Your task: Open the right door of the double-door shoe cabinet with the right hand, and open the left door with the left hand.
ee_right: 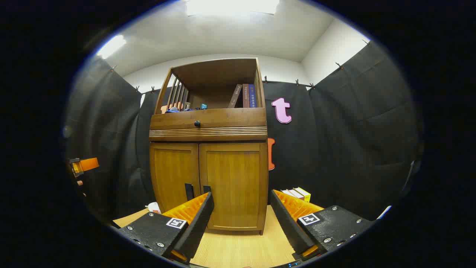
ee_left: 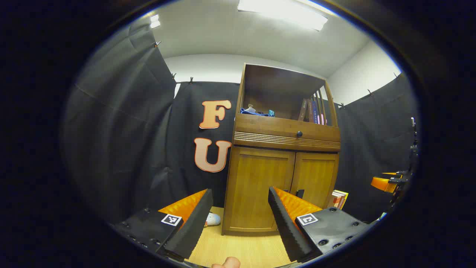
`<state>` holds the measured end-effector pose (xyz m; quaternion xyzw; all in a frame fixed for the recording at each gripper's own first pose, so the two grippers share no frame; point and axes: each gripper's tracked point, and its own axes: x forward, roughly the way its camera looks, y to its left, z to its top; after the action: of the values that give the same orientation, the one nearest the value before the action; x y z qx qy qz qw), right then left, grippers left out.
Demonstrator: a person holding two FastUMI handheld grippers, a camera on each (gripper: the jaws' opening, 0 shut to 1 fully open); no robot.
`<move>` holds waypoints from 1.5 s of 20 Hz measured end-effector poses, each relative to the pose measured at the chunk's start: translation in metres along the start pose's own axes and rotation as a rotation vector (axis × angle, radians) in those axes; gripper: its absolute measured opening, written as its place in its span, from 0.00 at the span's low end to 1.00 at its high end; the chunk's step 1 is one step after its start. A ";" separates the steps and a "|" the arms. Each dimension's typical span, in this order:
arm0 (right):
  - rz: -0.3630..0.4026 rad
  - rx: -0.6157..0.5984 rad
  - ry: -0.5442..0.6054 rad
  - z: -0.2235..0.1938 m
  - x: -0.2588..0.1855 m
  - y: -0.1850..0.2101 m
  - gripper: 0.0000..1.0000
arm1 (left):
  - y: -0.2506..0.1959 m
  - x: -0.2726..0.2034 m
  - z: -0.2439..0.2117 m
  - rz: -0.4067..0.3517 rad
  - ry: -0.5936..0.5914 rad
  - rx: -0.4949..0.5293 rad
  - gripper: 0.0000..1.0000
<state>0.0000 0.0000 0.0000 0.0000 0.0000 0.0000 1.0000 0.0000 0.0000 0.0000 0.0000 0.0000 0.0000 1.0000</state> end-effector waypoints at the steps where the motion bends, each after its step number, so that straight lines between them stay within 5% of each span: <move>1: -0.003 -0.003 0.001 -0.001 0.001 -0.001 0.93 | 0.001 0.001 -0.001 0.006 0.004 0.002 0.99; 30: 0.046 -0.011 0.017 -0.021 0.018 0.035 1.00 | -0.023 -0.004 0.004 -0.056 0.032 0.055 0.99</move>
<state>0.0180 0.0354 -0.0206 -0.0055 0.0085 0.0228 0.9997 -0.0037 -0.0229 0.0043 0.0276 0.0158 -0.0279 0.9991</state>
